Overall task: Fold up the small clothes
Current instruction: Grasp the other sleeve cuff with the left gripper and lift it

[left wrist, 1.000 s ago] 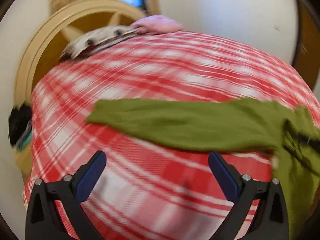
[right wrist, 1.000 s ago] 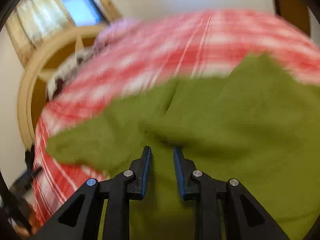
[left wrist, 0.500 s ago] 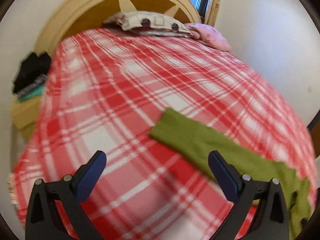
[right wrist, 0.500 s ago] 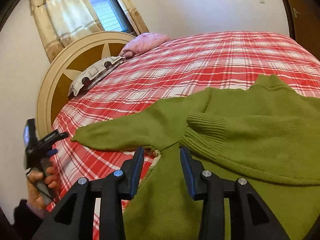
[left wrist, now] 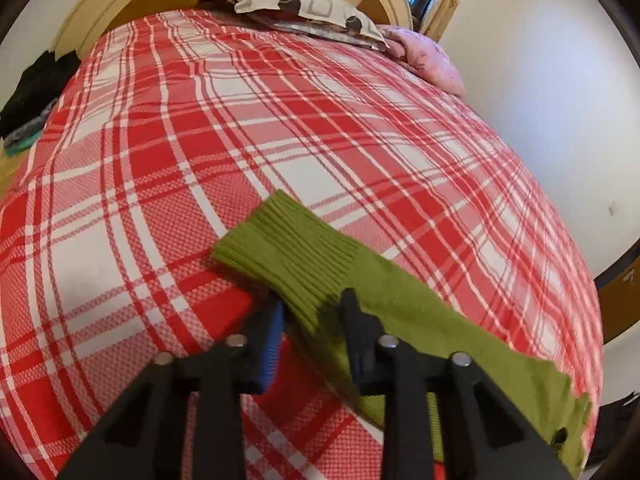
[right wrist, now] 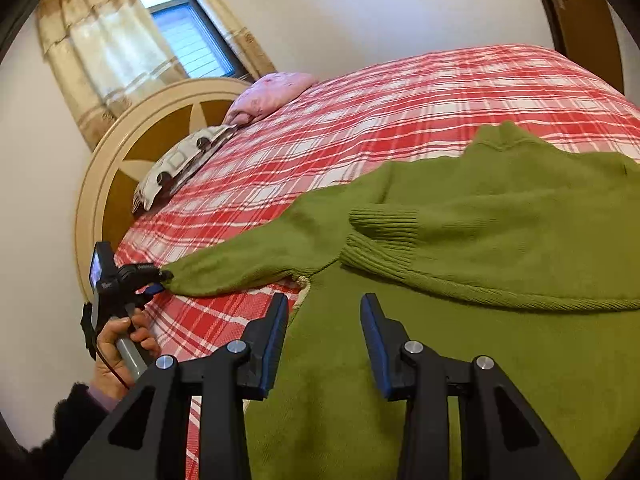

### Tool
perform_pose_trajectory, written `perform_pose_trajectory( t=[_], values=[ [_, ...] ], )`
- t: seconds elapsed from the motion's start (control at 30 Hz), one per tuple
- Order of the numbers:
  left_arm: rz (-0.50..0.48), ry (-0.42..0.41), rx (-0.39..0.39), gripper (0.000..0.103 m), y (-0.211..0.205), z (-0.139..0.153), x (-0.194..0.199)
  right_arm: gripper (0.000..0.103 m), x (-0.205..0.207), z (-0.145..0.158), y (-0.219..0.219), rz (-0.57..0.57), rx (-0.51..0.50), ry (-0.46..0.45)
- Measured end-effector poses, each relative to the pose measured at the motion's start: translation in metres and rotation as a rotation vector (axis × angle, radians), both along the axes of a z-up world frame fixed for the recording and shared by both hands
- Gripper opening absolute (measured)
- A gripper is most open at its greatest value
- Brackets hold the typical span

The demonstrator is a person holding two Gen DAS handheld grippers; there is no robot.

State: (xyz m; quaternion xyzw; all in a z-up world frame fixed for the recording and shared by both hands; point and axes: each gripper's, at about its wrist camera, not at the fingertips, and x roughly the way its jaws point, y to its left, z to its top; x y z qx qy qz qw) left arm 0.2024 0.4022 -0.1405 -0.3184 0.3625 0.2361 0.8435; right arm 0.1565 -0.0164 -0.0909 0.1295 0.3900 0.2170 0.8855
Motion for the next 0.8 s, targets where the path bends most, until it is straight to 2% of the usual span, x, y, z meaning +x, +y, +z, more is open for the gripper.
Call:
perform_pose_trajectory(
  t=[0.03, 0.13, 0.23, 0.4, 0.47, 0.6, 0.7, 0.77, 0.8],
  values=[
    [-0.001, -0.008, -0.006, 0.012, 0.001, 0.001, -0.001, 0.039, -0.002, 0.001, -0.003, -0.008, 0.000, -0.003],
    [-0.022, -0.014, 0.024, 0.010, -0.005, 0.009, -0.001, 0.039, -0.007, 0.003, -0.016, -0.053, 0.001, -0.008],
    [-0.073, -0.033, 0.120, 0.008, -0.026, 0.026, 0.000, 0.039, -0.010, 0.004, -0.033, -0.102, 0.022, -0.001],
    [-0.190, -0.137, 0.253, 0.008, -0.083, 0.074, 0.000, 0.039, -0.015, 0.004, -0.067, -0.201, 0.063, 0.017],
    [-0.262, -0.184, 0.308, 0.008, -0.119, 0.095, 0.000, 0.039, -0.017, 0.005, -0.078, -0.234, 0.076, 0.017],
    [-0.376, -0.242, 0.353, 0.008, -0.182, 0.118, -0.002, 0.039, -0.022, 0.005, -0.093, -0.263, 0.089, 0.023],
    [-0.469, -0.244, 0.364, 0.008, -0.223, 0.120, -0.001, 0.039, -0.028, 0.005, -0.099, -0.275, 0.095, 0.020],
    [-0.506, -0.241, 0.376, 0.009, -0.238, 0.117, -0.003, 0.039, -0.031, 0.006, -0.100, -0.266, 0.105, 0.021],
    [-0.511, -0.230, 0.360, 0.012, -0.240, 0.114, -0.004, 0.039, -0.033, 0.007, -0.100, -0.262, 0.105, 0.019]
  ],
)
